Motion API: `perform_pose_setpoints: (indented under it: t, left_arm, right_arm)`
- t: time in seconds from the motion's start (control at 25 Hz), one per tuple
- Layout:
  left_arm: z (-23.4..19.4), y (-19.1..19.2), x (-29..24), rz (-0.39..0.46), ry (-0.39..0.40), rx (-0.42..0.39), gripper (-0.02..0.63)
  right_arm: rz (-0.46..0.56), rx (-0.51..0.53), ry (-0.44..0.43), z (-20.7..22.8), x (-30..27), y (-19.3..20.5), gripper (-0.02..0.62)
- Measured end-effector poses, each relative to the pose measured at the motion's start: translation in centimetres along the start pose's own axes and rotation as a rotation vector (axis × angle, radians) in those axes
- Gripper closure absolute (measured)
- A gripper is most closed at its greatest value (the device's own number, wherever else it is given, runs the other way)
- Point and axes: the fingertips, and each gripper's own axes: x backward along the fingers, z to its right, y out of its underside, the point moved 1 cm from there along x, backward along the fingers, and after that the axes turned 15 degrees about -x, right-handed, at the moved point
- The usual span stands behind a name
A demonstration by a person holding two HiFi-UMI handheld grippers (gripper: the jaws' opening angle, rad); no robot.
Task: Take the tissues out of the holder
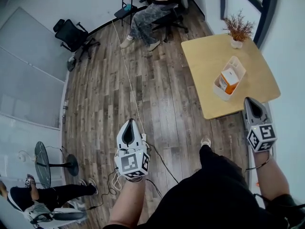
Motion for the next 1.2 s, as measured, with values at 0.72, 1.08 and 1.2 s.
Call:
perform_pose_setpoints:
  t: [0.72, 1.08, 1.2]
  left_arm:
    - [7.0, -6.5, -19.5, 0.031, 0.129, -0.050, 0.601]
    - [12.5, -5.4, -24.2, 0.039, 0.278, -0.043, 0.601]
    - [13.9, -4.9, -25.5, 0.050, 0.334, -0.044, 0.601]
  right_arm:
    - [-0.085, 0.000, -0.074, 5.0, -13.0, -0.8, 0.261]
    - [-0.124, -0.035, -0.082, 5.2, -14.8, 1.2, 0.172]
    - [-0.134, -0.051, -0.060, 5.8, -15.3, 1.8, 0.170]
